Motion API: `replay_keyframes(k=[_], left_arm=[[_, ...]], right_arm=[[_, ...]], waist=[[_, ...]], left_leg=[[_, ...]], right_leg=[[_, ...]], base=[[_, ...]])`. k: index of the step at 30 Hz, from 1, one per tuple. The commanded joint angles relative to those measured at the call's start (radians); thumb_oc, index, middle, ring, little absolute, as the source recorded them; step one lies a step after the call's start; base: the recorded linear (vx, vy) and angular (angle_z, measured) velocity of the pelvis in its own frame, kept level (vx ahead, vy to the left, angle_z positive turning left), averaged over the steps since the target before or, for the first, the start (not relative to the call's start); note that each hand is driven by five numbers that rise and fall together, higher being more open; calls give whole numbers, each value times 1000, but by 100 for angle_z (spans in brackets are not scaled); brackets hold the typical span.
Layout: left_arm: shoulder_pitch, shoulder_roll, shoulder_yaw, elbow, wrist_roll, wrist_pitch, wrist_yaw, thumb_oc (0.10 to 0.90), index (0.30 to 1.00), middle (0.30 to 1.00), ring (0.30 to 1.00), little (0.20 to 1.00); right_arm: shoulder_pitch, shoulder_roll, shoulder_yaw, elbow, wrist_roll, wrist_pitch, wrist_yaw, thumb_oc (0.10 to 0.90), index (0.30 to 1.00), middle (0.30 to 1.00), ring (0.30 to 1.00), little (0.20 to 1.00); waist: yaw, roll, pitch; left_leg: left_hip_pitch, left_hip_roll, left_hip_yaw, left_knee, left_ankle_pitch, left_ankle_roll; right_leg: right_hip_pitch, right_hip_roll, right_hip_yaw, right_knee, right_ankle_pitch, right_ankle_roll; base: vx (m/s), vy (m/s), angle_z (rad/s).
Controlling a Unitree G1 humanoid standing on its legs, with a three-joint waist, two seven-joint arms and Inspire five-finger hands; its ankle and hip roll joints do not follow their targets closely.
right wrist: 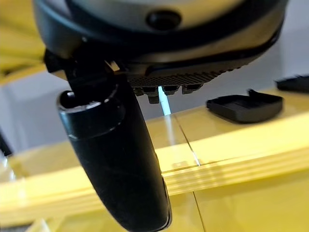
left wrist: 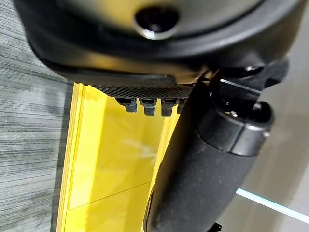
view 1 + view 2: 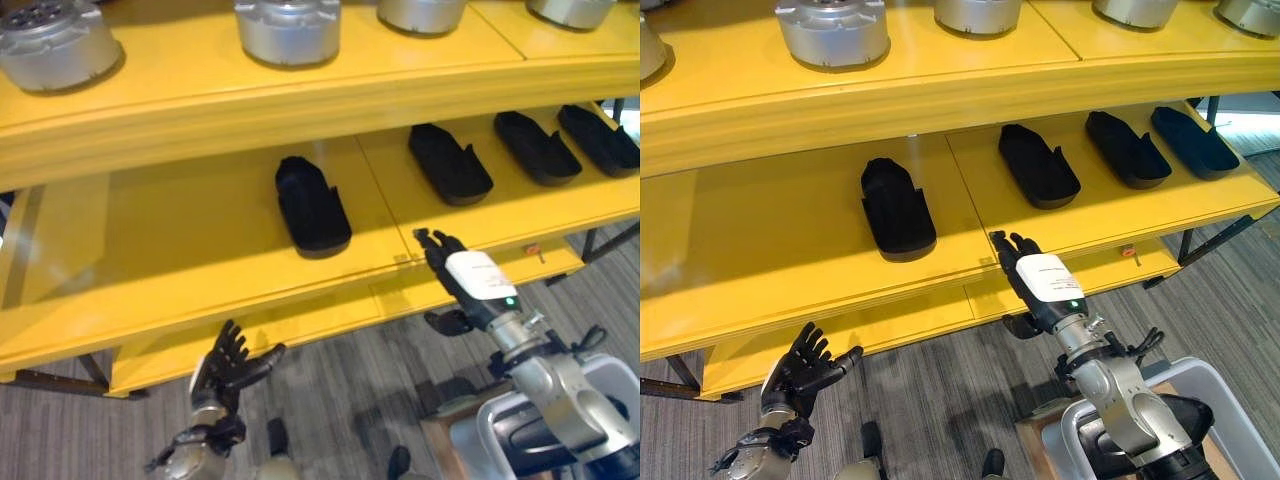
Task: Move parts from the plastic box to the shelf.
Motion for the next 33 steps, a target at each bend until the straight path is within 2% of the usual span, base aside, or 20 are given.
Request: replay_keyframes(k=[1, 3, 9, 21, 33], left_arm=[[-87, 42, 16, -86, 21, -115, -18, 900, 1000, 1000, 1000, 1000], [-92, 48, 7, -85, 21, -115, -19, 900, 1000, 1000, 1000, 1000], [-105, 64, -11, -86, 22, -109, -24, 900, 1000, 1000, 1000, 1000], [-131, 74, -35, -99, 11, -107, -12, 900, 1000, 1000, 1000, 1000], [-134, 72, -34, -106, 8, -102, 9, 900, 1000, 1000, 1000, 1000]], right_arm=[[-156, -82, -4, -24, -118, -21, -74, 900, 1000, 1000, 1000, 1000], [-180, -123, 30, -14, -182, -27, -58, 900, 1000, 1000, 1000, 1000], [-268, -183, 134, 11, -250, -37, -19, 900, 1000, 1000, 1000, 1000], [-431, -189, 275, 2, -235, -50, 28, 900, 1000, 1000, 1000, 1000], [-517, -173, 293, -81, -196, -47, 20, 900, 1000, 1000, 1000, 1000]], waist=[[0, -13, 23], [0, -12, 27], [5, -16, 32], [10, -22, 52], [21, -29, 60]], left_leg=[[28, -2, -35, -9, -38, -7], [23, -2, -40, -9, -38, -8], [24, 1, -49, -9, -39, -10], [7, 4, -55, -9, -29, -15], [-5, 0, -74, -9, -25, -16]], right_leg=[[-4, 36, -41, 1, -54, 4], [-7, 36, -42, 1, -54, 2], [-8, 40, -40, 1, -57, -4], [-26, 45, -38, 1, -46, -11], [-27, 46, -55, 1, -45, -19]], base=[[-44, 5, 11], [-31, 5, 9], [-4, 2, 1], [-6, 0, 0], [1, 1, 5]])
